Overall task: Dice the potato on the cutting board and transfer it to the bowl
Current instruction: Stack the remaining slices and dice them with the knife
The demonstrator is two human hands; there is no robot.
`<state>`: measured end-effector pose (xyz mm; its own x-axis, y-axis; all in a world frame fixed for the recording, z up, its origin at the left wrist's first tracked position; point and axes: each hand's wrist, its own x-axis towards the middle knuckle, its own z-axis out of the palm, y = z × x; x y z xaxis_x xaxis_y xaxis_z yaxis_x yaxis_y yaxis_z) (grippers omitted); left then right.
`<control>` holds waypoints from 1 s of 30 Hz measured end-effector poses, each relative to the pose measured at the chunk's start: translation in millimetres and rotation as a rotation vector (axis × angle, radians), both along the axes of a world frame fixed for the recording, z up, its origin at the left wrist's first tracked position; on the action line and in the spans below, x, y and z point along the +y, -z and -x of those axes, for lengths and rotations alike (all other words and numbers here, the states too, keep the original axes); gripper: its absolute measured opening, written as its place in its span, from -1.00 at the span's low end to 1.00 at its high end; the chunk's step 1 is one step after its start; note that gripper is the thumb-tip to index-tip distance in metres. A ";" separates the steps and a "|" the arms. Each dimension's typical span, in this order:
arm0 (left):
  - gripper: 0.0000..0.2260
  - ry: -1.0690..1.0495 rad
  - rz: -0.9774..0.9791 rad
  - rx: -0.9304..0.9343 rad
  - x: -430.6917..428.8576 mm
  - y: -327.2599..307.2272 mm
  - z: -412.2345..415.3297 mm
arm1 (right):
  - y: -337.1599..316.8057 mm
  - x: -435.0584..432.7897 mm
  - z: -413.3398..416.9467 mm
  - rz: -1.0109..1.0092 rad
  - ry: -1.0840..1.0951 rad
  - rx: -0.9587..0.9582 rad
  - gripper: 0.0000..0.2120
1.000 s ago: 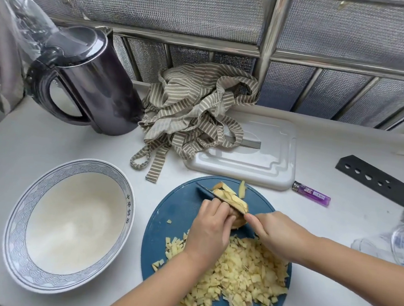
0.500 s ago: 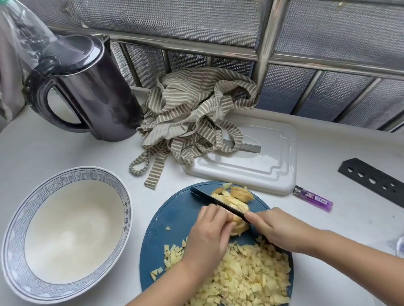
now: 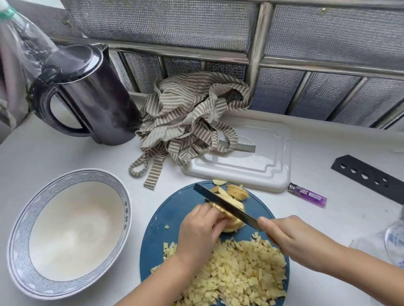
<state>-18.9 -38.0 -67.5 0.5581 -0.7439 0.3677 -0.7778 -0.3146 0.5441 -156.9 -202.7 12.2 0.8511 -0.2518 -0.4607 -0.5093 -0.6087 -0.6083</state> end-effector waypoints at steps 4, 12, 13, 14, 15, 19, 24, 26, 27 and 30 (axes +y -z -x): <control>-0.77 0.015 0.010 -0.113 -0.9 -2.1 -4.0 | 1.6 2.9 1.4 0.020 -0.015 0.016 -0.34; -0.76 0.056 0.030 -0.224 -3.1 -5.5 -7.0 | -9.4 3.8 -4.7 0.031 -0.028 0.102 -0.46; -0.75 0.063 0.029 -0.234 -3.4 -5.7 -7.6 | -9.1 4.1 -5.4 0.040 -0.031 0.110 -0.46; -0.75 0.071 0.026 -0.244 -3.6 -6.2 -8.0 | -7.8 4.7 -5.7 0.046 -0.036 0.115 -0.47; -0.74 0.079 0.022 -0.252 -4.1 -7.0 -8.4 | -6.4 5.3 -5.8 0.056 -0.043 0.120 -0.46; -0.74 0.077 0.013 -0.246 -4.8 -7.7 -9.7 | -2.8 9.3 -5.6 0.087 -0.050 0.116 -0.47; -0.74 0.099 -0.012 -0.242 -4.9 -1.7 -13.1 | -1.6 11.2 -12.5 0.103 -0.078 0.152 -0.48; -0.74 0.100 -0.012 -0.232 -4.0 0.5 -11.2 | 0.8 12.6 -12.3 0.120 -0.090 0.154 -0.49; -0.74 0.094 -0.009 -0.224 -4.9 1.3 -11.7 | 2.3 12.7 -12.5 0.126 -0.086 0.151 -0.49; -0.75 0.079 -0.009 -0.213 -5.4 1.0 -10.5 | 3.3 12.8 -11.3 0.121 -0.081 0.159 -0.49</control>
<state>-8.5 -43.4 -68.6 0.4086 -0.7859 0.4641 -0.8973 -0.2529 0.3618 -145.6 -189.9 8.9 0.7896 -0.2472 -0.5616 -0.5398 -0.7150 -0.4443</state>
